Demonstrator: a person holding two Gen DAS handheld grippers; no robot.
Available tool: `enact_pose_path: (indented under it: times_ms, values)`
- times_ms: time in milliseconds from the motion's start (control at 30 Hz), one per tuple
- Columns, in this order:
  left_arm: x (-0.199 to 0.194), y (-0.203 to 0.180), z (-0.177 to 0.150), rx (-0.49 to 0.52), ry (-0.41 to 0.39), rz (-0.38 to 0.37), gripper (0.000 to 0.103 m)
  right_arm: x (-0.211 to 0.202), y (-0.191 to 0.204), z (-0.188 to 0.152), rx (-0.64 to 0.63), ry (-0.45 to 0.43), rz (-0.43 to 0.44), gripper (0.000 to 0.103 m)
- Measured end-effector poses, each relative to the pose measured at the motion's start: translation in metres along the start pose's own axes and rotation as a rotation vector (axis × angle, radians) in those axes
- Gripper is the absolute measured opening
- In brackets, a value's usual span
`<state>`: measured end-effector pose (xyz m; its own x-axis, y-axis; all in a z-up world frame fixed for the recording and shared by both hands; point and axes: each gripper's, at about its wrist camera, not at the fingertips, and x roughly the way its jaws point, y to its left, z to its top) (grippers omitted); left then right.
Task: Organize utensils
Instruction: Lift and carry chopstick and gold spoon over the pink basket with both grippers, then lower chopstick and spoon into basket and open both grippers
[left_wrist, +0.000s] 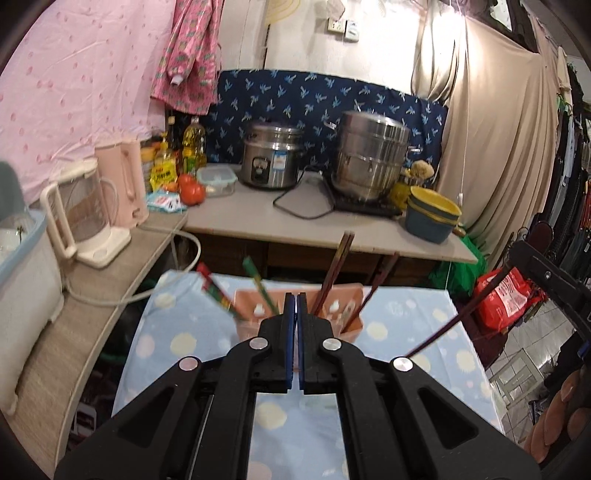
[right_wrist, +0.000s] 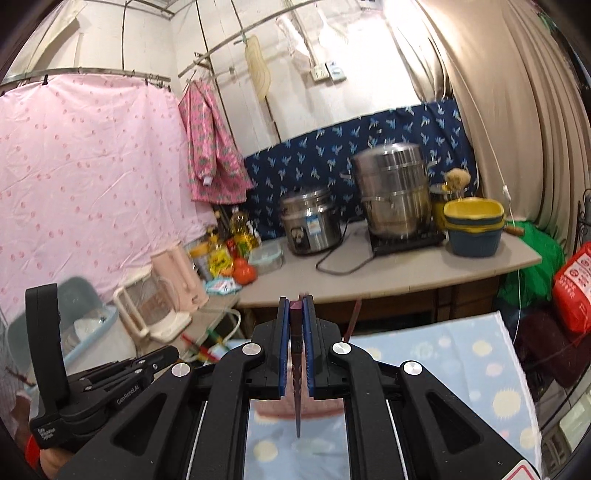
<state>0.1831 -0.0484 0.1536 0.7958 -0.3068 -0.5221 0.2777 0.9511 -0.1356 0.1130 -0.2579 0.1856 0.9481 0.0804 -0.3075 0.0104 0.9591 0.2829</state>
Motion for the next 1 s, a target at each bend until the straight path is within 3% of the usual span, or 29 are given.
enact_pose_path:
  times_ms: [233, 533, 833, 1000]
  values:
    - [0.046, -0.010, 0.033, 0.026, -0.001, 0.022, 0.001, 0.047, -0.001, 0.039, -0.023, -0.037, -0.032, 0.007]
    - [0.103, -0.007, 0.027, 0.029, 0.073, 0.047, 0.001, 0.113, -0.001, 0.028, -0.071, 0.018, -0.054, 0.007]
    - [0.120, -0.002, 0.011, 0.025, 0.110, 0.054, 0.001, 0.109, -0.003, 0.045, -0.056, -0.020, -0.030, 0.007]
    - [0.128, -0.002, 0.002, 0.013, 0.136, 0.051, 0.001, 0.127, -0.001, 0.024, -0.072, 0.049, -0.032, 0.007]
